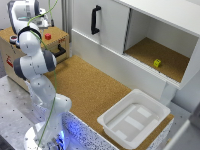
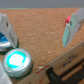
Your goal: Switch off the red light
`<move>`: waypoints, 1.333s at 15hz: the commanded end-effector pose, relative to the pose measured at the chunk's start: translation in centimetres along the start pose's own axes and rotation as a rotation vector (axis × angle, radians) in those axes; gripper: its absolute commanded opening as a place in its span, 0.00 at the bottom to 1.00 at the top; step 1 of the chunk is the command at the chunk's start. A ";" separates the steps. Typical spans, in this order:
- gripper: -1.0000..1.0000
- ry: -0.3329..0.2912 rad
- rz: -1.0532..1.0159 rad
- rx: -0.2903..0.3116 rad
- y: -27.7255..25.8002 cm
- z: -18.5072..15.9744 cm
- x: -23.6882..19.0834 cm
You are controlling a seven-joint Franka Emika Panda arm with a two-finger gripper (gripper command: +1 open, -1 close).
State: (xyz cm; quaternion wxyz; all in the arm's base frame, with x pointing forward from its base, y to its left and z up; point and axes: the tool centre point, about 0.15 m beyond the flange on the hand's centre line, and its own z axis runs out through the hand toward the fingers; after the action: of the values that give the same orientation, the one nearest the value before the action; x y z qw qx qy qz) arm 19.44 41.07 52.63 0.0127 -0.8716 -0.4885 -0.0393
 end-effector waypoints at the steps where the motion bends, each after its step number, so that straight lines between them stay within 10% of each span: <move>1: 1.00 -0.078 -0.081 -0.044 -4.4 -0.2 0.3; 20: 1.00 -0.248 -0.299 -0.087 -15.4 1.9 17.5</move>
State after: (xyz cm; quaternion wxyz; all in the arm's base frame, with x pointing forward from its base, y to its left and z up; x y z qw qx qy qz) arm 15.70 56.29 50.53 0.0498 -0.7991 -0.5970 -0.0500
